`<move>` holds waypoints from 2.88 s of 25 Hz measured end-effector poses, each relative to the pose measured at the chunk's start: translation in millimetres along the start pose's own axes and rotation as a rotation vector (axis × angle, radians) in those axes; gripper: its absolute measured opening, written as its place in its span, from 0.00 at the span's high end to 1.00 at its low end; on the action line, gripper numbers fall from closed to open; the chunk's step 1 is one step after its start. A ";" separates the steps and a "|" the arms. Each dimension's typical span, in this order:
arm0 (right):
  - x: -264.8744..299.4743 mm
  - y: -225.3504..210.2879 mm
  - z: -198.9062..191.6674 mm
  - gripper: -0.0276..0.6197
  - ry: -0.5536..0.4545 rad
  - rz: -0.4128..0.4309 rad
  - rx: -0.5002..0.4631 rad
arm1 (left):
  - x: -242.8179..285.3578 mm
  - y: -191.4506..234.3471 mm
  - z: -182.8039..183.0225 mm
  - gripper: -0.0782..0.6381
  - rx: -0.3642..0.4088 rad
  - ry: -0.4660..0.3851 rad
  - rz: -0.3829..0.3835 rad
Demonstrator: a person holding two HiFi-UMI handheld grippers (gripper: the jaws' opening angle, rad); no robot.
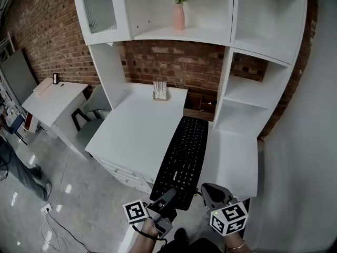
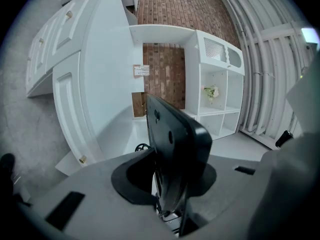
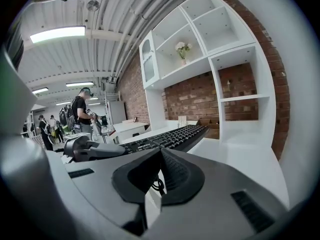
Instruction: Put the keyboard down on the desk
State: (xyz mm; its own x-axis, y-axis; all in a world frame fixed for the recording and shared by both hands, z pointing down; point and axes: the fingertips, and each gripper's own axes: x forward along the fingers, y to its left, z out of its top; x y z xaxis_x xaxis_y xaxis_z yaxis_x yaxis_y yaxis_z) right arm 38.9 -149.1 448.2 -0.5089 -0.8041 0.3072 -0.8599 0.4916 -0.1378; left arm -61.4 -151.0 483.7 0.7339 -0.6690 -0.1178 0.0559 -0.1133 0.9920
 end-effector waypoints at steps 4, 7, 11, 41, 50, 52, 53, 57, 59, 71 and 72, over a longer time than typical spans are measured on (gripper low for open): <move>7.1 -5.5 -3.4 0.95 0.019 -0.005 0.007 | 5.9 10.1 8.6 0.75 0.003 -0.004 0.015; 11.1 -11.0 -6.8 0.95 0.033 -0.007 0.008 | 10.2 19.6 14.2 0.75 0.003 -0.014 0.037; 17.3 -19.2 -12.6 0.95 0.054 -0.003 0.017 | 16.4 33.3 20.2 0.76 0.001 -0.023 0.059; 66.6 -62.8 -32.6 0.95 0.157 0.051 0.045 | 70.7 112.1 58.0 0.76 -0.075 -0.048 0.158; 67.5 -65.3 -35.1 0.95 0.171 0.055 0.045 | 64.7 130.3 56.5 0.76 -0.077 -0.045 0.265; 68.2 -63.6 -35.3 0.95 0.171 0.058 0.044 | 63.9 132.5 55.0 0.76 -0.076 -0.037 0.283; 68.6 -62.8 -35.1 0.95 0.171 0.060 0.043 | 63.2 134.1 54.5 0.76 -0.075 -0.035 0.295; 70.1 -58.8 -34.0 0.95 0.168 0.070 0.045 | 57.5 140.0 54.9 0.75 -0.077 -0.038 0.328; 71.0 -56.2 -33.5 0.95 0.165 0.074 0.045 | 54.5 141.3 56.7 0.75 -0.086 -0.044 0.333; 67.8 -43.5 -35.8 0.95 0.160 0.082 0.048 | 26.0 143.2 57.1 0.70 -0.102 -0.077 0.393; 67.6 -41.7 -36.2 0.95 0.161 0.084 0.047 | 24.0 143.0 56.1 0.70 -0.103 -0.077 0.392</move>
State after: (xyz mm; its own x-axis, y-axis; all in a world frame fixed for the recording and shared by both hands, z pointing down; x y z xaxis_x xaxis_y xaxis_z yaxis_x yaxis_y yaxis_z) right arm 41.8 -211.9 508.8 -0.5697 -0.6951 0.4386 -0.8172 0.5357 -0.2125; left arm -73.7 -224.5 620.2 0.6604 -0.7002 0.2712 -0.1479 0.2328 0.9612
